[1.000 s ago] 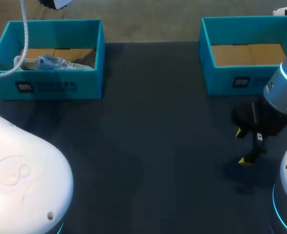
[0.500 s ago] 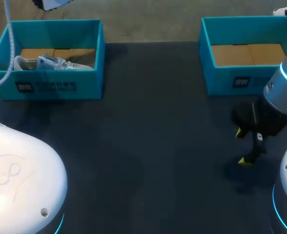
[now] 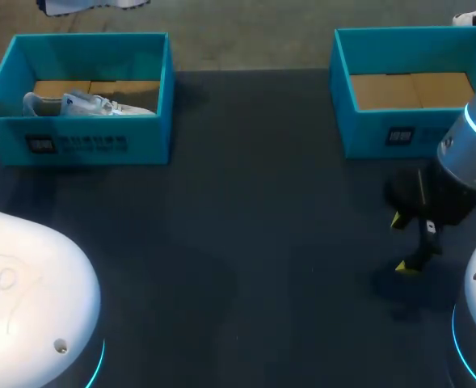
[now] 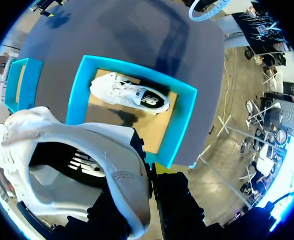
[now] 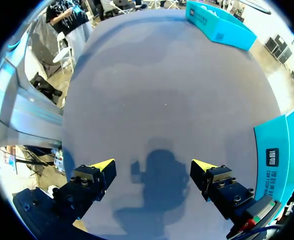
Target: Take the shoe out of the shoebox, open the shoe tongue, remove and reinsert the insole, then place the shoe into the shoebox
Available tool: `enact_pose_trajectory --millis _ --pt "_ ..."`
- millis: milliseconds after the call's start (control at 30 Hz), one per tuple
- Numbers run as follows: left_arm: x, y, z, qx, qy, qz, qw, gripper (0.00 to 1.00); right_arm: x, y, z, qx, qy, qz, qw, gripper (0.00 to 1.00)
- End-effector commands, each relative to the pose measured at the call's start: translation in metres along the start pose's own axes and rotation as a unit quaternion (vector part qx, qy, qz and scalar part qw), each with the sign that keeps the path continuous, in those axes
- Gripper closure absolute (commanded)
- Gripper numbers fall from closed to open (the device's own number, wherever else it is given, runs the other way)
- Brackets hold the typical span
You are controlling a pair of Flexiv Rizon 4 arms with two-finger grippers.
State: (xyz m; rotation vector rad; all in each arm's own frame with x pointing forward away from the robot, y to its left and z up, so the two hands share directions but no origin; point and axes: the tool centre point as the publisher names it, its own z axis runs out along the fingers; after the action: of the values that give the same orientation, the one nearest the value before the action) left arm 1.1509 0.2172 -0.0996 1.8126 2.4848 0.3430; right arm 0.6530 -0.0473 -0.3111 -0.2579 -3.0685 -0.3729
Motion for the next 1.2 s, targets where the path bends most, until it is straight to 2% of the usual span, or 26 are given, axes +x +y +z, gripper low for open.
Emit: enact_pose_trajectory --millis 33,167,233,433,600,900,1200 --pt "0.003 -0.007 -0.001 -0.009 -0.005 0.000 1.000 1.00 0.001 -0.001 0.000 0.000 -0.001 0.000 1.000 0.00" --pt "0.004 -0.001 0.006 -0.009 -0.002 0.012 1.000 1.00 0.001 -0.001 0.000 0.000 -0.001 0.000 1.000 0.00" --pt "0.009 0.006 0.012 0.005 -0.006 0.032 0.999 1.00 0.001 -0.001 0.000 0.000 -0.001 0.000 1.000 0.00" --pt "0.026 0.028 0.034 0.006 0.001 0.090 0.996 1.00 0.001 -0.001 0.000 0.000 -0.001 0.000 1.000 0.00" --pt "0.035 0.044 0.056 0.005 0.026 0.085 0.996 1.00 0.001 -0.001 0.000 0.000 -0.001 0.000 1.000 0.00" --pt "0.045 0.037 0.094 -0.002 0.046 0.106 0.993 1.00 0.001 -0.001 0.000 0.000 -0.001 0.000 1.000 0.00" --pt "0.057 0.024 0.133 0.011 0.037 0.104 0.994 1.00 0.001 -0.001 0.000 0.000 -0.001 0.000 1.000 0.00"
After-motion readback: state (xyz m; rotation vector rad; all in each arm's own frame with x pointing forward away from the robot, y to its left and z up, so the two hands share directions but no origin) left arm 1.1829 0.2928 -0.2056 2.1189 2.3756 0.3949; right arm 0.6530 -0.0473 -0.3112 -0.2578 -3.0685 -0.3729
